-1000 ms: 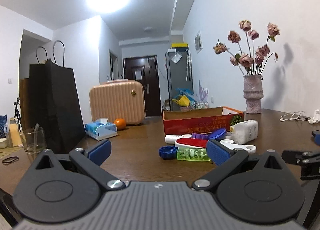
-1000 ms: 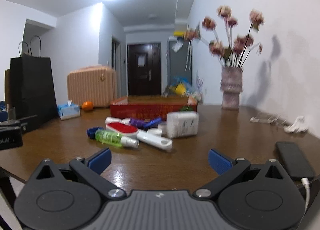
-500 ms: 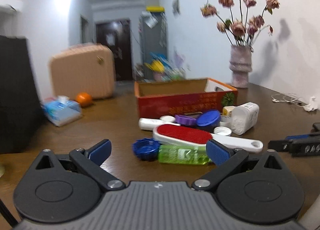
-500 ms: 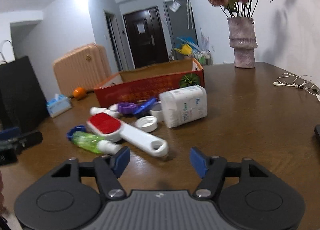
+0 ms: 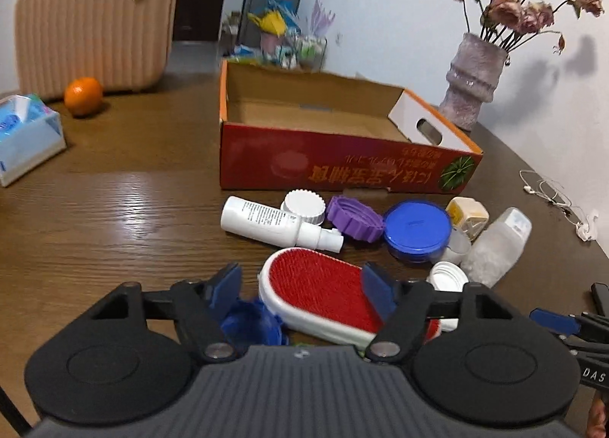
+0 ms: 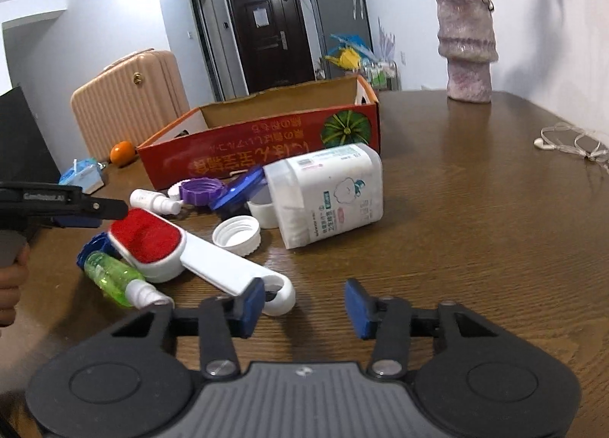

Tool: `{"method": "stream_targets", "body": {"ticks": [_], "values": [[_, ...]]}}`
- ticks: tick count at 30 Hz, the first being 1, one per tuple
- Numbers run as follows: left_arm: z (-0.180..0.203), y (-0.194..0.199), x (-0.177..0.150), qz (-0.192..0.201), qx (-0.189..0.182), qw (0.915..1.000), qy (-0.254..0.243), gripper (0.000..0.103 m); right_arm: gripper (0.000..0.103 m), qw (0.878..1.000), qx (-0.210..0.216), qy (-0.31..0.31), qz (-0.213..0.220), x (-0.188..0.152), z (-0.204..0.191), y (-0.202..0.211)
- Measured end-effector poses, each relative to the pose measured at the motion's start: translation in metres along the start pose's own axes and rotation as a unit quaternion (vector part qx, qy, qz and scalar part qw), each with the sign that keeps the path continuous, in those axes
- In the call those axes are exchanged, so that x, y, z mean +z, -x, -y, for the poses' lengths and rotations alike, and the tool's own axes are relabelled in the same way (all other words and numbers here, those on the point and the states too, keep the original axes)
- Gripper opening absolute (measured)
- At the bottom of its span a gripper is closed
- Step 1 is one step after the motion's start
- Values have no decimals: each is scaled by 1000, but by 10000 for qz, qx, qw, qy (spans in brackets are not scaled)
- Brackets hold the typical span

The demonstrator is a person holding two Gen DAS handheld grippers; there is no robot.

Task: Organize rigid objects
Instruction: 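Reach the right gripper to the red-and-white lint brush and grasp it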

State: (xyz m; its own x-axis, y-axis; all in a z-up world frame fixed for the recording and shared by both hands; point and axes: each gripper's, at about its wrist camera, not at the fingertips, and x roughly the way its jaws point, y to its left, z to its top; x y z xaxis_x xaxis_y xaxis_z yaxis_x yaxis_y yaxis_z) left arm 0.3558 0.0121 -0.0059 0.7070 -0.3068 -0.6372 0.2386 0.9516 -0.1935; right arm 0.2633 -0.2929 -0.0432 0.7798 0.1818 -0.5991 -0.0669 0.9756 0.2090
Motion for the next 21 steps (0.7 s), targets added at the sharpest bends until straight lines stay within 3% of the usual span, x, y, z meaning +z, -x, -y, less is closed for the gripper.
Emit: {"method": "stream_targets", "body": {"ticks": [2,8,17,21], "values": [[-4,-11,5,-146,-48,9999,16,62,31,9999,42,-109,-75,3,5,-3],[-9,-30,15,-453,-240,9986,122,55,20,9998,129,-92,-105,10,5,-10],[0,-22,15,-329,-435,9984,144,53,11,9995,-15,-313,18,6,7,-10],[6,-15,17,-246,-424,9985,227,53,11,9986,-5,-420,306,5,12,6]]}}
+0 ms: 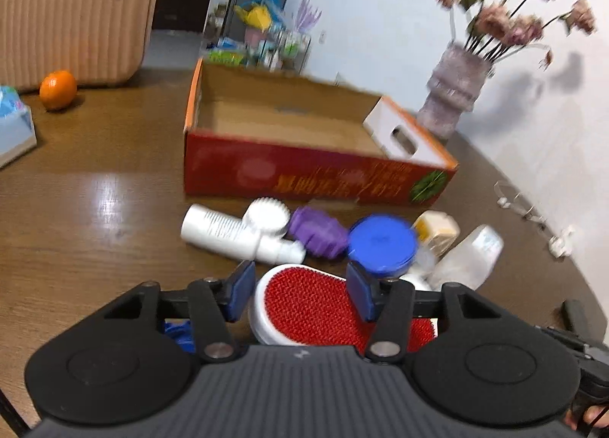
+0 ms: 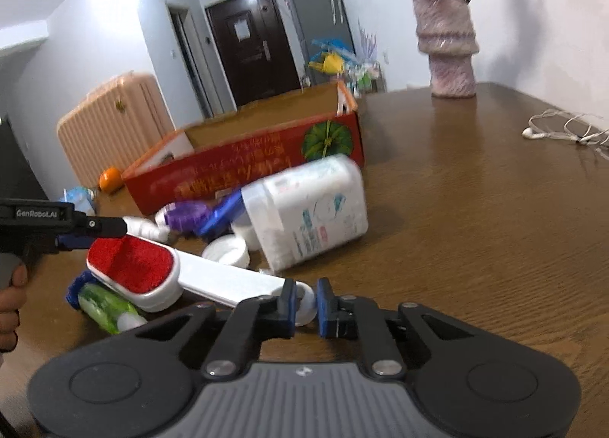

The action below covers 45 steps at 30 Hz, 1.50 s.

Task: Organize rigid objects
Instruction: 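Carry the lint brush with the right gripper into the cardboard box and release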

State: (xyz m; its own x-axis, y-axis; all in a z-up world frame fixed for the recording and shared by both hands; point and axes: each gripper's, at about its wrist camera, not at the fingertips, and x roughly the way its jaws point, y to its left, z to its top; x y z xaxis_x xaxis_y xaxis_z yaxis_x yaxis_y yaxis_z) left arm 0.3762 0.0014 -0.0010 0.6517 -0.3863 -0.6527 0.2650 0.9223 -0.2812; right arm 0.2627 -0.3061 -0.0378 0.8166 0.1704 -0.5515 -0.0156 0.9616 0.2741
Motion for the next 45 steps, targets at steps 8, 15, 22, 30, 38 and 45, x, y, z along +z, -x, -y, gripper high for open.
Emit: {"method": "stream_targets", "body": {"ticks": [8,15,22,30,38,45], "values": [[28,38,11,729,-24,9972,173,53,11,9964,14,272,806,43,1,26],[25,23,60,1042,-35,9927,604,53,11,9933,124,614,966,139,-2,-28],[-19,-50,152,804,172,9900,1148,53,11,9933,128,1098,344,235,-21,-148],[-72,-165,216,160,987,9817,1623,53,11,9910,89,1036,-841,276,-29,-288],[-48,-205,223,191,1497,9855,772,58,13,9794,-478,1721,-945,267,-49,-321],[-38,-162,217,335,1293,9903,397,75,17,9817,-307,1739,-713,283,-43,-261]]}}
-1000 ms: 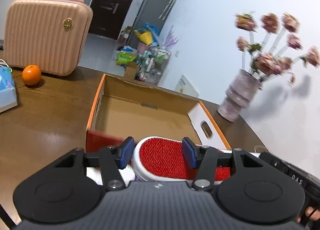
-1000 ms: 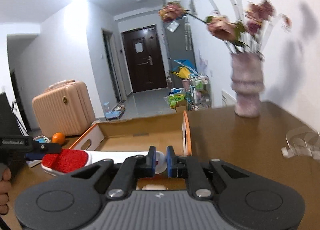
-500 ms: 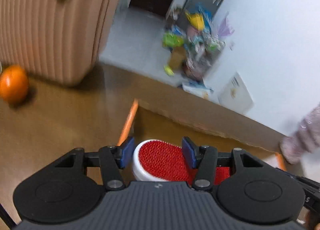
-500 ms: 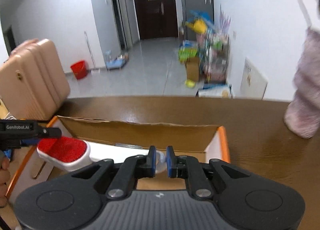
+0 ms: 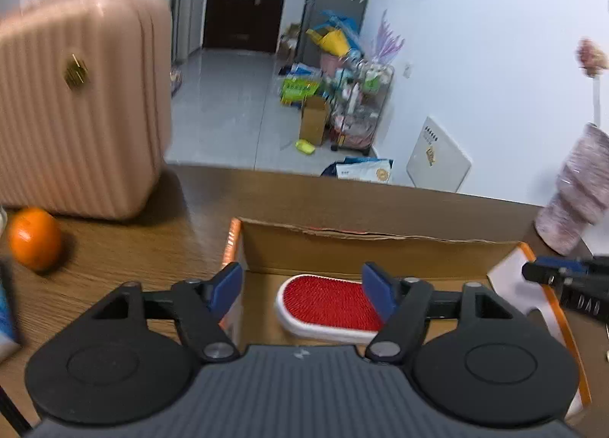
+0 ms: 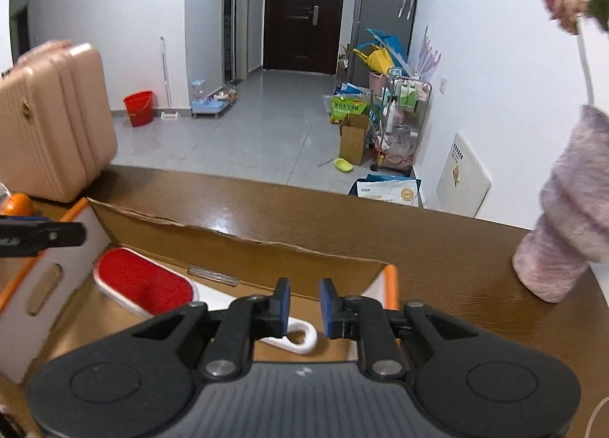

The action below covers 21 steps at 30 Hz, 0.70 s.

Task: Organize rigid objects
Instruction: 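Carry the lint brush with the right gripper into the cardboard box and release, then withdraw the right gripper and move both tools back toward the remaining items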

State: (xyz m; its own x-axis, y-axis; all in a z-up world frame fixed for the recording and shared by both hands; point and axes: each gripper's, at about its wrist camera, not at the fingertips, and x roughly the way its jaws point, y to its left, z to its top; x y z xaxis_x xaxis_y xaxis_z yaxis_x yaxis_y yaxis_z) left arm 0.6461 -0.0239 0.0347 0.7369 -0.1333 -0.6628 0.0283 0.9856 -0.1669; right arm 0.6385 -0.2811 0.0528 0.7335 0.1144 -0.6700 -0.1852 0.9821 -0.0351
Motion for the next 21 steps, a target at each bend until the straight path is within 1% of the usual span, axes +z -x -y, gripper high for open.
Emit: {"method": "stream_targets", "body": {"ticks": [2,3,5,6,9,11,12,14,15,18,19,21], "values": [[3,27,0,130,-2,9997,-208,81,23,9999,26,-26,97,1,7,25],[4,43,1,190,-34,9993,-321,82,25,9999,15,-18,164,-1,9,39],[6,75,-4,334,23,9980,-545,85,35,9995,28,-38,302,-8,10,72],[8,91,-7,414,86,9970,-642,86,38,9993,62,-57,377,-12,11,89],[11,143,-24,572,203,9944,-868,90,45,9980,172,-22,612,-32,11,144],[10,177,-41,666,248,9925,-992,95,54,9967,257,34,776,-50,10,180],[8,192,-48,715,236,9916,-1048,95,55,9958,302,57,858,-61,8,195],[5,225,-70,844,165,9894,-1167,99,55,9941,384,119,1008,-83,1,225],[4,240,-83,910,158,9881,-1229,99,57,9929,437,95,1104,-96,-2,241],[-1,287,-131,1183,129,9836,-1355,101,64,9883,754,-35,1326,-141,-13,279],[-4,297,-145,1250,117,9825,-1378,102,67,9869,822,-62,1389,-159,-20,292],[-8,319,-177,1391,77,9799,-1425,103,70,9839,899,0,1545,-191,-37,311]]}}
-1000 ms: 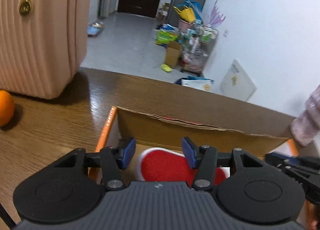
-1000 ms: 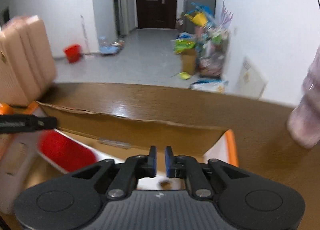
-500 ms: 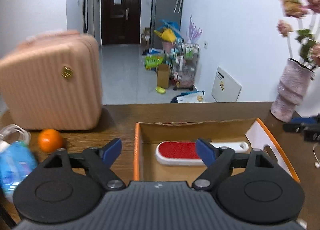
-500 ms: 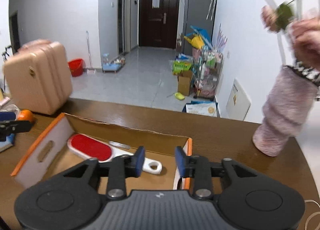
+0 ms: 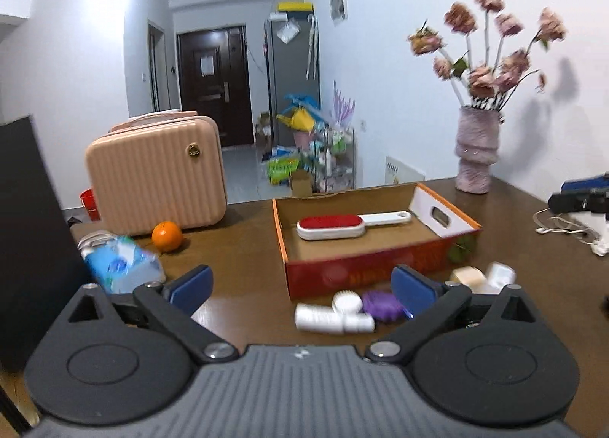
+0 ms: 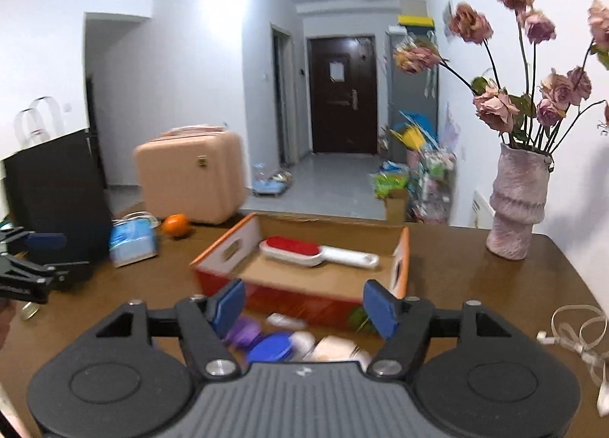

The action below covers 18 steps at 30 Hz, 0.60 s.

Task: Organize rigid objects
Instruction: 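Withdraw the right gripper and move both tools back toward the remaining items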

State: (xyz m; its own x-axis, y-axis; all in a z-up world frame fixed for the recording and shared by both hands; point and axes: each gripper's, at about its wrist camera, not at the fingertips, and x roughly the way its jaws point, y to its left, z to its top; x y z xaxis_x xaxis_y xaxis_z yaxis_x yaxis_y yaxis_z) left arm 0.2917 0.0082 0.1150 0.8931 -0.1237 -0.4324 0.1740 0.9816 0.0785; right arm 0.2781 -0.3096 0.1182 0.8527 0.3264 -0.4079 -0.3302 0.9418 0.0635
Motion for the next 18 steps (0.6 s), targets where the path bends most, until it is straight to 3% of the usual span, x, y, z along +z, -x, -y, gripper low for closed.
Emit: {"method": "stream_targets", "body": {"ticks": [5,8,10,14,18], "values": [[6,65,-69,228,8,9995,230,103,76,9996,-150,-41,247,-75,-41,44],[19,94,-105,347,421,9985,-70,103,77,9991,-296,-16,312,-122,-66,64],[26,108,-125,290,488,9983,-122,103,77,9991,-291,-218,204,-146,-75,71],[36,120,-150,102,95,9996,-259,103,77,9993,-309,-91,-168,-168,-89,72],[41,115,-155,45,119,9996,-265,103,77,9989,-438,-103,-130,-167,-92,75]]}}
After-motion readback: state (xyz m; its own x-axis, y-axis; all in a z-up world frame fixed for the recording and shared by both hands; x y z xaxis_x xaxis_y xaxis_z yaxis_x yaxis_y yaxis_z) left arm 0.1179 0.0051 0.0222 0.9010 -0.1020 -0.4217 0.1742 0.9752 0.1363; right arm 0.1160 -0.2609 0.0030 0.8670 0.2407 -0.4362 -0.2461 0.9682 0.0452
